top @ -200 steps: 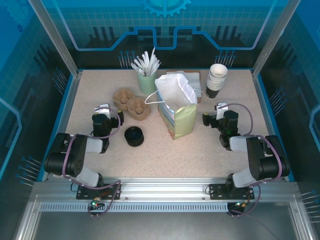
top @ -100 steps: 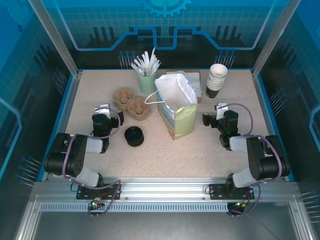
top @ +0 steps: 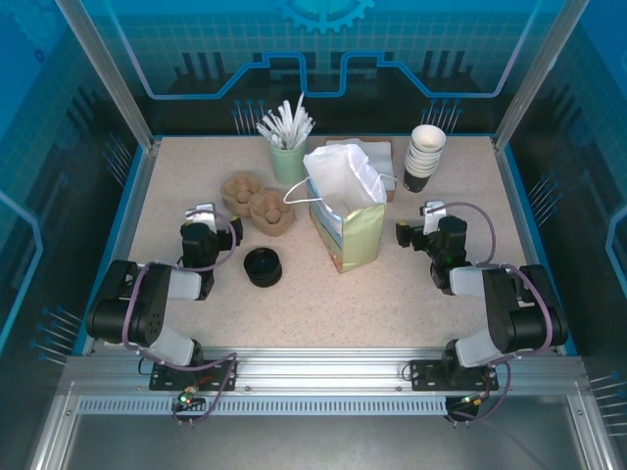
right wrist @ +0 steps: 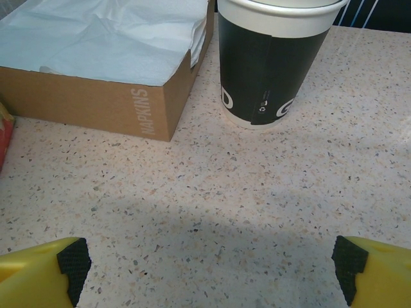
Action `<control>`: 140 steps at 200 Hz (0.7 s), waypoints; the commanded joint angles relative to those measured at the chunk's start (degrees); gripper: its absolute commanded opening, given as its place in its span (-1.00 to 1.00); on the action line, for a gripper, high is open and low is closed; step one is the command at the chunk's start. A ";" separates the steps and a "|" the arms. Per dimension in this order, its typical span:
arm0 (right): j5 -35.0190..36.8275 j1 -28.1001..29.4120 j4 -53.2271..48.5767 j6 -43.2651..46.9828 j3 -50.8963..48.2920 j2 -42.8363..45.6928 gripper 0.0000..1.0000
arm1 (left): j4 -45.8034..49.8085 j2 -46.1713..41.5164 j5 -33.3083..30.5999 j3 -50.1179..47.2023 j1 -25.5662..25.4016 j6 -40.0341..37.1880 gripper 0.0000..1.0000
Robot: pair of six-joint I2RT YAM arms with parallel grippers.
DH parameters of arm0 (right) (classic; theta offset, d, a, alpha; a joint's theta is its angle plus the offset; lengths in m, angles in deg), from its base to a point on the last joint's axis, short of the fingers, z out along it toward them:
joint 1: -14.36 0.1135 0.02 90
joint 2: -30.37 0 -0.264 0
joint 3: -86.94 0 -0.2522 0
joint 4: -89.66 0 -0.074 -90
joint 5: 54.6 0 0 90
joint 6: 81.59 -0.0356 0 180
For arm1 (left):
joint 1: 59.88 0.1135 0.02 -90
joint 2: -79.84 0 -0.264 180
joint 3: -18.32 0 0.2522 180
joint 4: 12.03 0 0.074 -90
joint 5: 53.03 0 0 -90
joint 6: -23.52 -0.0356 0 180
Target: Pack the takeout coffee
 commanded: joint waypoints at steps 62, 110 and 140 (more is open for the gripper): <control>4.04 -3.89 -15.61 -5.55 7.64 7.16 1.00 | 3.37 -8.33 -1.79 -0.39 0.20 -0.85 0.98; 5.04 -6.53 -42.41 -12.29 21.43 17.15 1.00 | 36.02 -34.38 -6.77 8.76 0.02 8.69 0.98; 3.67 -7.60 -58.55 -21.87 35.28 17.00 0.99 | 60.95 -37.39 -8.90 23.16 -0.05 19.11 0.98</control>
